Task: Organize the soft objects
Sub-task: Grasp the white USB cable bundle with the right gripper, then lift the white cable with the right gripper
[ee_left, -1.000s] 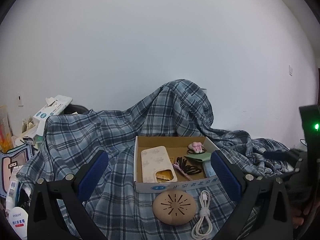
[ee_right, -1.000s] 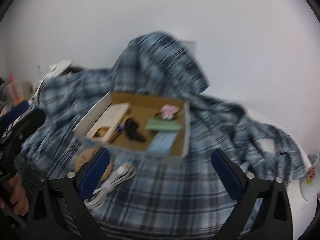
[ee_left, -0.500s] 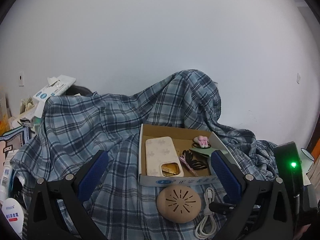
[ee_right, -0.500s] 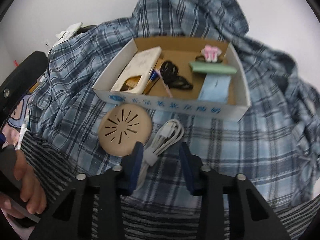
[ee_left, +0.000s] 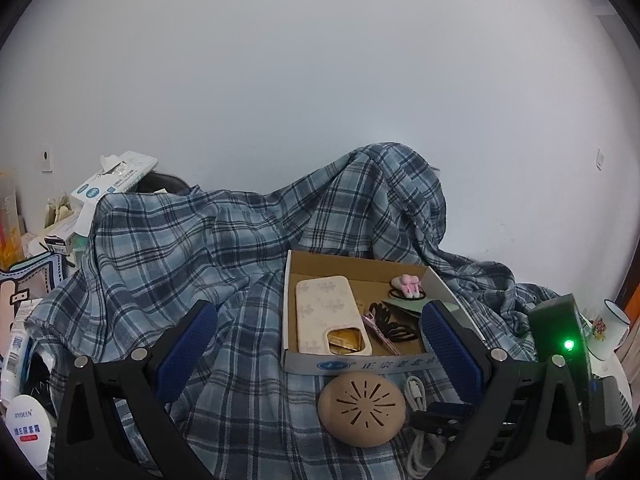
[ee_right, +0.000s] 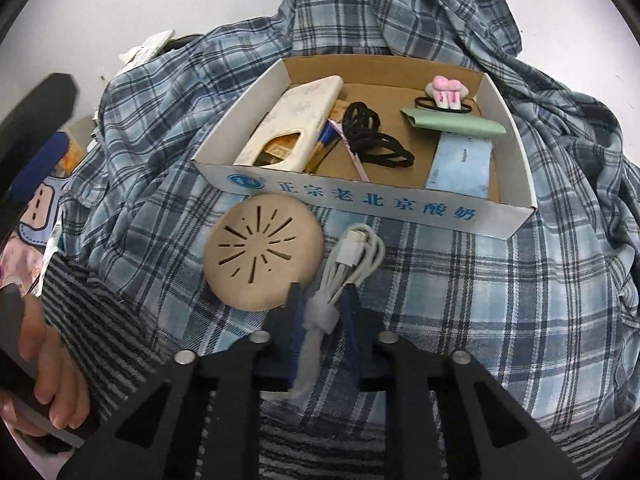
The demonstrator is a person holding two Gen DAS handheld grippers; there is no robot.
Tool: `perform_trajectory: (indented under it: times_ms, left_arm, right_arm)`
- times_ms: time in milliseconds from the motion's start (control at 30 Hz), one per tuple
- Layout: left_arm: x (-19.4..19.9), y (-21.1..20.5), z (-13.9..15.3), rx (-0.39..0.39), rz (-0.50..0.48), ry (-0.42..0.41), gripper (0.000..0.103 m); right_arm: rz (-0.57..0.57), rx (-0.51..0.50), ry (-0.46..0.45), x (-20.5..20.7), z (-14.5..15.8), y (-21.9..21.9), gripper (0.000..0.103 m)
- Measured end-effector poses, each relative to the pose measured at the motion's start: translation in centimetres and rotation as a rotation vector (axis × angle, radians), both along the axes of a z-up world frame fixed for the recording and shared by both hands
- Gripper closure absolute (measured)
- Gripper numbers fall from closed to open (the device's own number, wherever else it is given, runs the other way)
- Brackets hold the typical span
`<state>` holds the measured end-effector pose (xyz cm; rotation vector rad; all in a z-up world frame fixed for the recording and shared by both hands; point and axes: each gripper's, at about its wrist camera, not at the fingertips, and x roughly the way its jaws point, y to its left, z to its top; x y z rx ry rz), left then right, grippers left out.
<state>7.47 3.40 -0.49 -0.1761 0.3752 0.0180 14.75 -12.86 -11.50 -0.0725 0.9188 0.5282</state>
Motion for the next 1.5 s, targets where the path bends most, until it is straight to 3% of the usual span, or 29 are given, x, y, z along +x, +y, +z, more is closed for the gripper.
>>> perform_trajectory:
  times_ms: [67,100,367,467,533,567,600,700,800,867,1000,1367,1500]
  left_arm:
    - [-0.1,0.0,0.1,0.003,0.000,-0.005,0.000]
    - [-0.2,-0.1,0.1,0.006,0.000,-0.009,0.000]
    - [-0.4,-0.5,0.2,0.029,-0.008,-0.019,0.000]
    - [-0.4,-0.5,0.2,0.029,-0.006,-0.022,0.000]
    - [-0.4,-0.4,0.2,0.028,0.000,-0.022,0.000]
    - [-0.4,-0.4,0.2,0.027,0.003,-0.022,0.000]
    - [-0.4,-0.3,0.2,0.023,0.007,-0.022,0.000]
    - [-0.4,-0.2,0.2,0.018,0.011,-0.019,0.000]
    - [-0.3,-0.4,0.2,0.025,0.004,-0.016,0.000]
    - [-0.4,-0.5,0.2,0.031,0.000,-0.019,0.000]
    - [-0.5,-0.6,0.2,0.036,-0.001,-0.023,0.000]
    - [-0.3,-0.6,0.2,0.034,0.002,-0.015,0.000]
    - [-0.3,-0.6,0.1,0.034,0.001,-0.014,0.000]
  right_arm:
    - [0.007,0.003,-0.001,0.0,0.3,-0.2,0.091]
    - [0.008,0.008,-0.001,0.1,0.4,-0.4,0.102]
    - [-0.031,0.033,-0.045,0.3,2.5,-3.4,0.101]
    - [-0.010,0.045,-0.008,0.1,2.1,-3.4,0.093]
    - [0.006,0.036,0.000,-0.1,1.7,-2.7,0.078]
    - [0.012,0.034,0.009,-0.2,1.4,-2.4,0.061]
    - [0.018,0.045,0.027,-0.2,1.1,-2.1,0.056]
    - [0.010,0.053,0.050,-0.1,0.4,-1.5,0.058]
    - [0.003,0.015,0.043,0.1,0.0,-0.9,0.074]
    - [0.010,-0.006,0.062,0.2,-0.5,-0.5,0.075]
    - [0.016,-0.049,0.009,-0.3,-0.6,-0.1,0.083]
    - [-0.008,-0.104,-0.074,-0.3,2.1,-2.9,0.084]
    - [0.009,-0.146,-0.028,0.8,1.9,-4.4,0.084]
